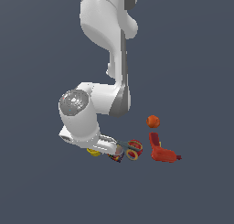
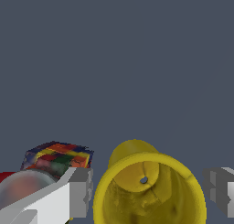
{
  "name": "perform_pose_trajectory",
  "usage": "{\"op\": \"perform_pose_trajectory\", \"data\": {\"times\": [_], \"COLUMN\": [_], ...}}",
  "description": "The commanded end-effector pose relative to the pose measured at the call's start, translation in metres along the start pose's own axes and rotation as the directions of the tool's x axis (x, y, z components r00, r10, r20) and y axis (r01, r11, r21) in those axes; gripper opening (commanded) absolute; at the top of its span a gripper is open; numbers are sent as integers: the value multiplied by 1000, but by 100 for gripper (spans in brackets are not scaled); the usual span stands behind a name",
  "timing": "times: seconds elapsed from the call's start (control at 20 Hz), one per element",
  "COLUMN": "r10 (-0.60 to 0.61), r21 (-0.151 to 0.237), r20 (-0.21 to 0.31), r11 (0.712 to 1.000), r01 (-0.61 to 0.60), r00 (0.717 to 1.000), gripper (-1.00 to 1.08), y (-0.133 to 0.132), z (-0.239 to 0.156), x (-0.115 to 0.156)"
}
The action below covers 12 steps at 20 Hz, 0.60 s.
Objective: Pick up a designated object from a clutter of objects.
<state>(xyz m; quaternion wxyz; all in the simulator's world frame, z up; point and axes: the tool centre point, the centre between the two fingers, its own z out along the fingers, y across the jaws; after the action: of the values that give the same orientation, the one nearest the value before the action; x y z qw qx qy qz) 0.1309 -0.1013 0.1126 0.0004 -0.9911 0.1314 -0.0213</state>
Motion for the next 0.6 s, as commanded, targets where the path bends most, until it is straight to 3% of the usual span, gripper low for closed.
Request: {"op": "perform_pose_trajectory", "data": {"times": [0.0,0.55], "r10": [0,0], "r21": [0,-1], "r20": [0,15], "r11": [1000,1000], "r01": [0,0], "r00": [1000,1000], "gripper": [-100,-100], "y": [6,40], "z": [-20,-138], "x": [-1,-9]}}
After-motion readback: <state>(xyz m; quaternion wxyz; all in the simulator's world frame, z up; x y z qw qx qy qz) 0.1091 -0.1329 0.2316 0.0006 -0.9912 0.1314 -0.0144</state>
